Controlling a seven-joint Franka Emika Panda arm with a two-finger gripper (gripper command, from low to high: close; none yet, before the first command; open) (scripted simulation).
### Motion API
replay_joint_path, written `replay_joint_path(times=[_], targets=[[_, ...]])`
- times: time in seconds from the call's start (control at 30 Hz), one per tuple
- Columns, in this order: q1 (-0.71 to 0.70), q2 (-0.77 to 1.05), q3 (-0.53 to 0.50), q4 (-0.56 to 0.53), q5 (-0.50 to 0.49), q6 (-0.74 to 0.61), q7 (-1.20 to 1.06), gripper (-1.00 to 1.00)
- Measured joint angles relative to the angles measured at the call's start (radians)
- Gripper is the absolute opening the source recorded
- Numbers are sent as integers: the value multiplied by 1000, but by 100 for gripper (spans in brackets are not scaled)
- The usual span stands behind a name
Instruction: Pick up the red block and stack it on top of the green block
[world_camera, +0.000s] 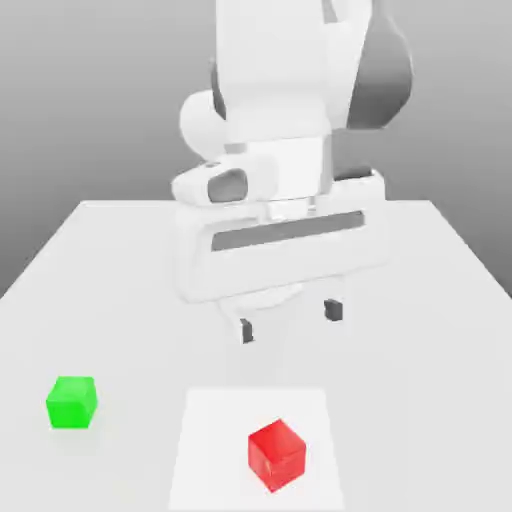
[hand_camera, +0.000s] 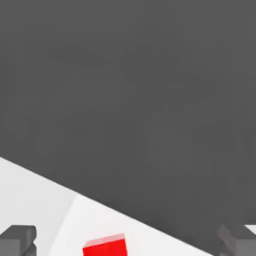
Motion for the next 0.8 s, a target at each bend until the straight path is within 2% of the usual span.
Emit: replay_joint_path(times=[0.17, 0.33, 0.37, 0.6, 0.8], targets=[[4, 175, 0, -50, -37, 86, -78, 0], [-20, 355, 33, -33, 4, 228, -124, 0], [-26, 380, 41, -30, 11, 249, -130, -100], [-27, 380, 42, -30, 9, 248, -128, -100], [-20, 199, -1, -60, -49, 97, -77, -100]])
